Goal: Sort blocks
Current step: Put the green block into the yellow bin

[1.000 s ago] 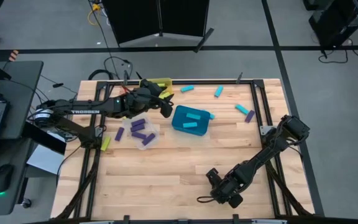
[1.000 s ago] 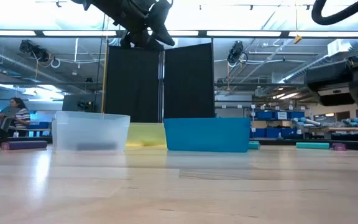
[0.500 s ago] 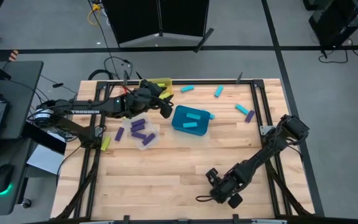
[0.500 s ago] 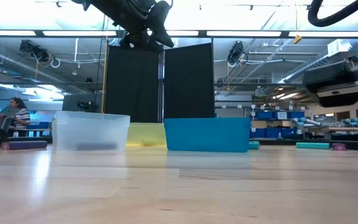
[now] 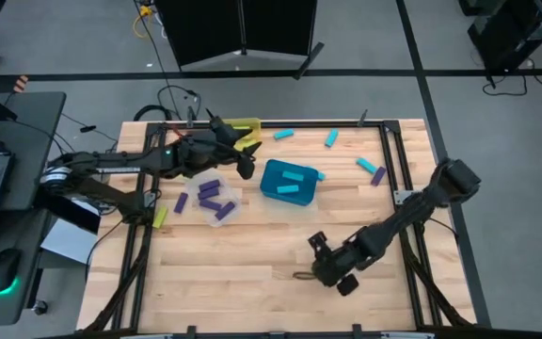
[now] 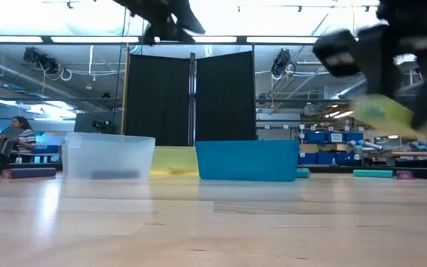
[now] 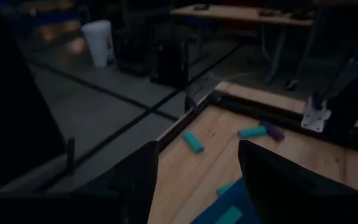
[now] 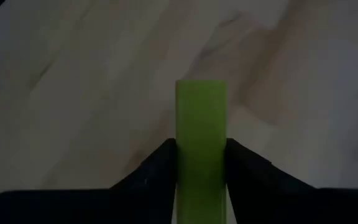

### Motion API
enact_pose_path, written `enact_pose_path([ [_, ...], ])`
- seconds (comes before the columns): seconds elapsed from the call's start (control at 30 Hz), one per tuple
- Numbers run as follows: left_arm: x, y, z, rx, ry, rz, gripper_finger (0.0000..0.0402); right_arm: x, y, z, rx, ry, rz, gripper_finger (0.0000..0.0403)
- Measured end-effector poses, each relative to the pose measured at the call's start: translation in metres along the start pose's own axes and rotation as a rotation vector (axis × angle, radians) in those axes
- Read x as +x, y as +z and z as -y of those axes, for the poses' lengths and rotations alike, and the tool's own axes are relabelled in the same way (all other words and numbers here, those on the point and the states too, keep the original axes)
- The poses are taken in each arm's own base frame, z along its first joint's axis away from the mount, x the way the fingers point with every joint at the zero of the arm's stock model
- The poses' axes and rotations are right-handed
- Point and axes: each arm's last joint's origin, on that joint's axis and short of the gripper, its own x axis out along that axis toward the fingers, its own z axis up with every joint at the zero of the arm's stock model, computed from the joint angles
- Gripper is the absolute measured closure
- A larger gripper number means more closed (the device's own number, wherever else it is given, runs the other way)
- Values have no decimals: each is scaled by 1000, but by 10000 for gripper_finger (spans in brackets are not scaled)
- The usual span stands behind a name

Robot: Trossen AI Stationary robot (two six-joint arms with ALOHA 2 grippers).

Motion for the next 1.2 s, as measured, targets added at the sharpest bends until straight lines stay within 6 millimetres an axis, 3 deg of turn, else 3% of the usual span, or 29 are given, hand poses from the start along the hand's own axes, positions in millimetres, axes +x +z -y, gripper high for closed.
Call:
enact_pose_path([
  [0.2,-34,21,-1,18,-36,100,170,-40,18,48,7,-161,275,285],
  [0.43,-67,25,-5,86,16,83,170,-59,27,127,8,-314,598,285],
  [0.63,-88,22,-11,112,98,35,170,-45,4,217,61,-406,787,285],
  [0.87,-114,26,-23,78,173,60,170,-26,-34,316,280,-457,923,285],
  [1.2,-120,24,-29,75,231,43,170,-1,-42,413,460,-449,849,283],
])
